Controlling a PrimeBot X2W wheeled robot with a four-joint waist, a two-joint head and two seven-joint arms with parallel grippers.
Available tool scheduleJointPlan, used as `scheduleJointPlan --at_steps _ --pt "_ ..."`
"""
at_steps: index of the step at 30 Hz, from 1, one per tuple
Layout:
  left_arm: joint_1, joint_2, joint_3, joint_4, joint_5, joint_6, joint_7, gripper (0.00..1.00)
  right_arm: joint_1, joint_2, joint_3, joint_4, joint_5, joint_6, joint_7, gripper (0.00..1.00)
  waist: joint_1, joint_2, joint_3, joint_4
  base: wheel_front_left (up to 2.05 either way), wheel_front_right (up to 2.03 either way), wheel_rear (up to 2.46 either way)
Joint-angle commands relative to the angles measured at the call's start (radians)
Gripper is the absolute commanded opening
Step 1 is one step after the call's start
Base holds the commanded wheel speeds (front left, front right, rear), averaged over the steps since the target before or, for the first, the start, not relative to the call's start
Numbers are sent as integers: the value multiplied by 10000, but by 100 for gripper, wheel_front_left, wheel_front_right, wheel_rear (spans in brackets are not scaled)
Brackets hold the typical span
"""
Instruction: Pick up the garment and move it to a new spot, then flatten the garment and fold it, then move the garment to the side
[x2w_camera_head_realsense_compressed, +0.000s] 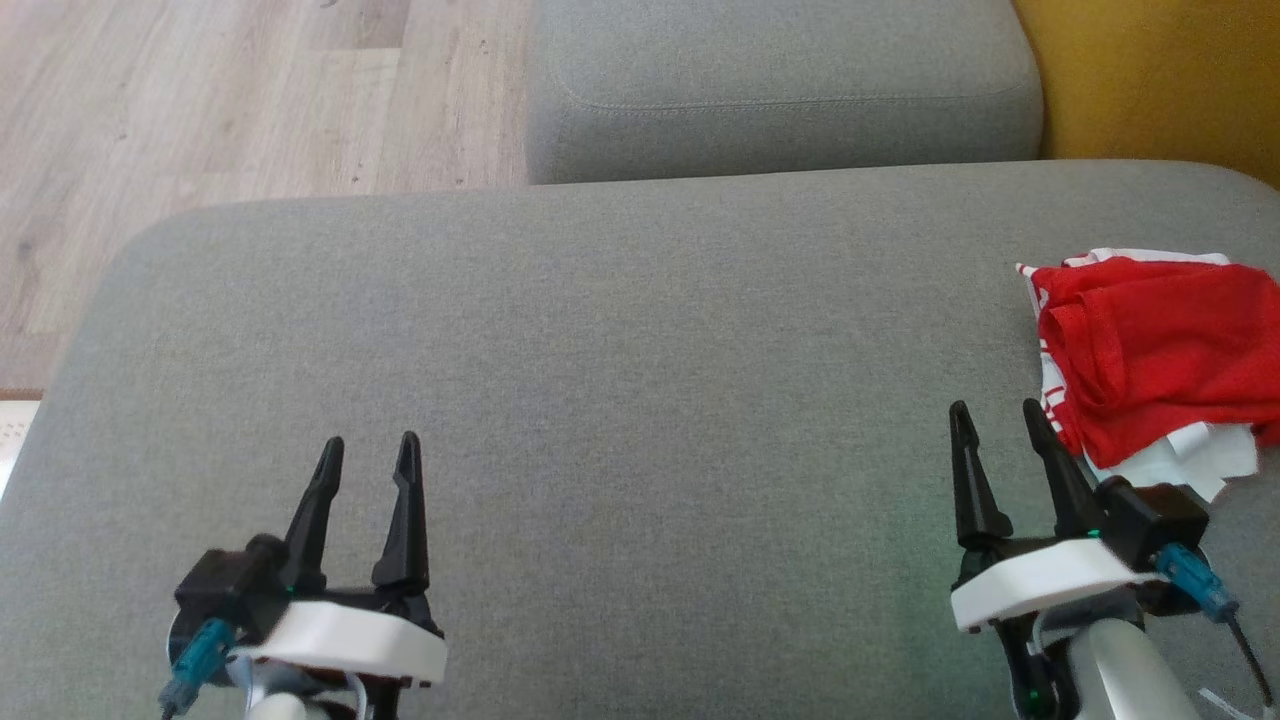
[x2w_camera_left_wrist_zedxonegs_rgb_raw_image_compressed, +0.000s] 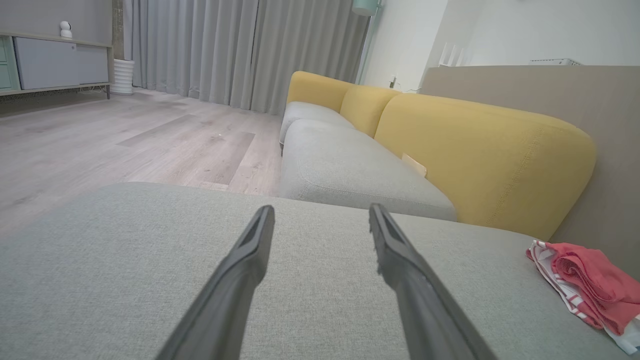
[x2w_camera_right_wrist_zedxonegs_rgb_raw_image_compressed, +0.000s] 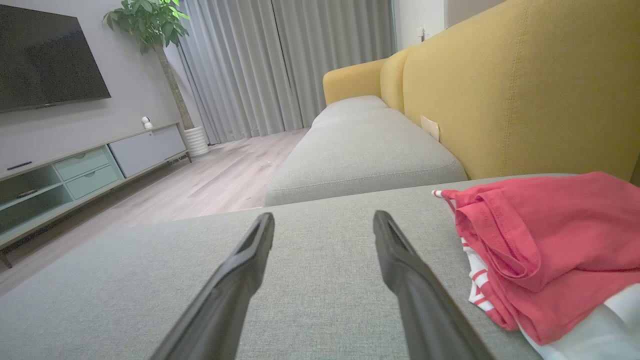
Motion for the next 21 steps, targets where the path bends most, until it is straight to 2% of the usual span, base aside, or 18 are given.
scheduleJointPlan --at_steps 1,16,21 --pt "-308 29 278 -396 150 49 -78 100 -153 -9 267 -364 49 -9 -124 100 0 -1 6 9 0 0 0" --pt "-393 29 323 -338 72 74 -78 100 -163 -9 235 -412 50 -9 -93 100 0 -1 84 137 0 0 0" --pt "-379 29 373 -296 -160 -36 -78 100 -183 -9 240 -401 40 -9 -99 100 0 -1 96 133 0 0 0"
